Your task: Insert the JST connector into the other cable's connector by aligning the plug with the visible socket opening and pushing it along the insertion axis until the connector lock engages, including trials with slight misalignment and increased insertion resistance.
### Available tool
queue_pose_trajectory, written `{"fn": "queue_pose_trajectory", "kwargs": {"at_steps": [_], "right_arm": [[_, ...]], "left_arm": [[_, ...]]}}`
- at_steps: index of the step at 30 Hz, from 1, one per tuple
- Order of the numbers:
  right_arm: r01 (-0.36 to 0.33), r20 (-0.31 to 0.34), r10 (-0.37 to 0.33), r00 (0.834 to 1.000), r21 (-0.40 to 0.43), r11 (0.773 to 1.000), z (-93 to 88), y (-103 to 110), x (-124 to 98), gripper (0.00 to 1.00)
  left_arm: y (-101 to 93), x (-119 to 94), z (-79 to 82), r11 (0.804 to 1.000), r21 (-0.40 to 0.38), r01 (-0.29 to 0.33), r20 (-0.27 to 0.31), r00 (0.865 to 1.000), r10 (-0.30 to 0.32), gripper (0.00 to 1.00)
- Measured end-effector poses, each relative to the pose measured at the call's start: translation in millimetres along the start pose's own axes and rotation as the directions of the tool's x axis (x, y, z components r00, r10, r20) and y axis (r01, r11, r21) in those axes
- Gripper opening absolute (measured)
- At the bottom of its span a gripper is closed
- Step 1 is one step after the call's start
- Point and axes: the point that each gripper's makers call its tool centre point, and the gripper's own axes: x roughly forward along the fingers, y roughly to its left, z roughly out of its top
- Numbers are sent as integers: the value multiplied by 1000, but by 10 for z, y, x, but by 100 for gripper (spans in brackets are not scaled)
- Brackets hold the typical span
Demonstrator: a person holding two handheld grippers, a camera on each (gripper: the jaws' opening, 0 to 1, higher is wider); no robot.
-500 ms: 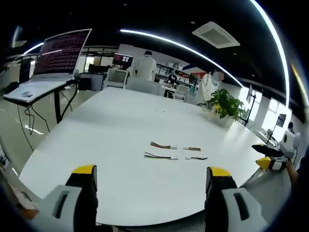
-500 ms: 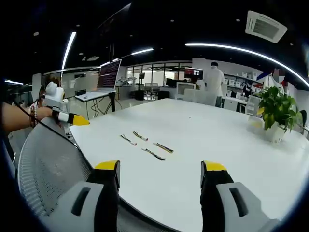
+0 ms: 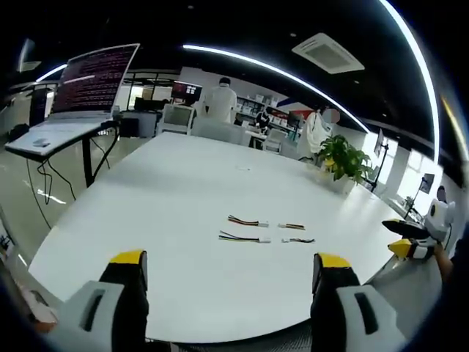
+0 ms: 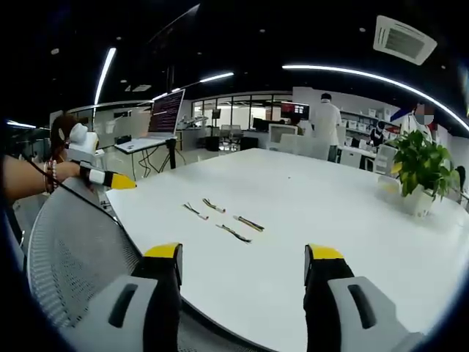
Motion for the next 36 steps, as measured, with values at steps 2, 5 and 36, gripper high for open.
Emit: {"fn": "queue_pose_trajectory", "kwargs": {"at_steps": [2,5,36], "right_arm": [[-2,0,2,1000,0,1000,-1,2,0,66],[-8,-3,8,1000,2,1000,-4,9,5,64],[-28,-75,28,997,-3,1000,-102,50,18,63]], "left_arm": [[0,0,8,1000,-5,-1,6,1000,1,91],[6,3,13,1000,-8,-2,9,1000,2,91],[14,7,33,1000,-20,1,12,1000,-1,90]]}}
